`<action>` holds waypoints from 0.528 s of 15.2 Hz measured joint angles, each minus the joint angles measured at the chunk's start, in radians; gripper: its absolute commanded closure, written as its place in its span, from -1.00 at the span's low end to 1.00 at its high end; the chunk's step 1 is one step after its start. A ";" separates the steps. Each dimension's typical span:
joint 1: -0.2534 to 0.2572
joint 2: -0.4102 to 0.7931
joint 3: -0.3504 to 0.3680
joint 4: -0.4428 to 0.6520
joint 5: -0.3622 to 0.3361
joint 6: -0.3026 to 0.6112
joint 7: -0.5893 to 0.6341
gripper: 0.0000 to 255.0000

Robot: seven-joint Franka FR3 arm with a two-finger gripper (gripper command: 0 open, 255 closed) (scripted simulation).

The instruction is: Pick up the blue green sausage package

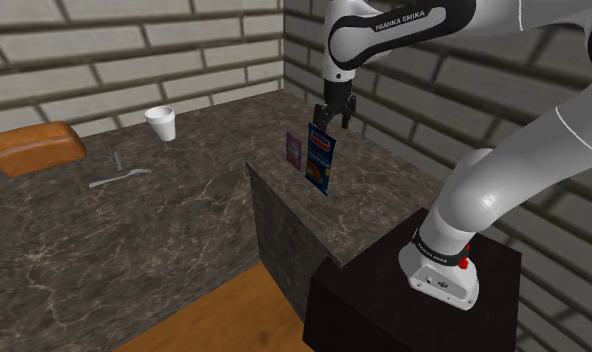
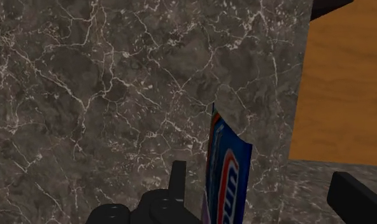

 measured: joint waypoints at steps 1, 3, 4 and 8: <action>-0.004 0.016 0.000 -0.007 0.003 0.020 0.013 -1.00; -0.005 0.046 0.001 -0.014 0.007 0.055 0.025 -1.00; -0.005 0.053 0.000 -0.022 0.007 0.070 0.027 -1.00; -0.007 0.079 -0.003 -0.062 0.007 0.136 0.024 -1.00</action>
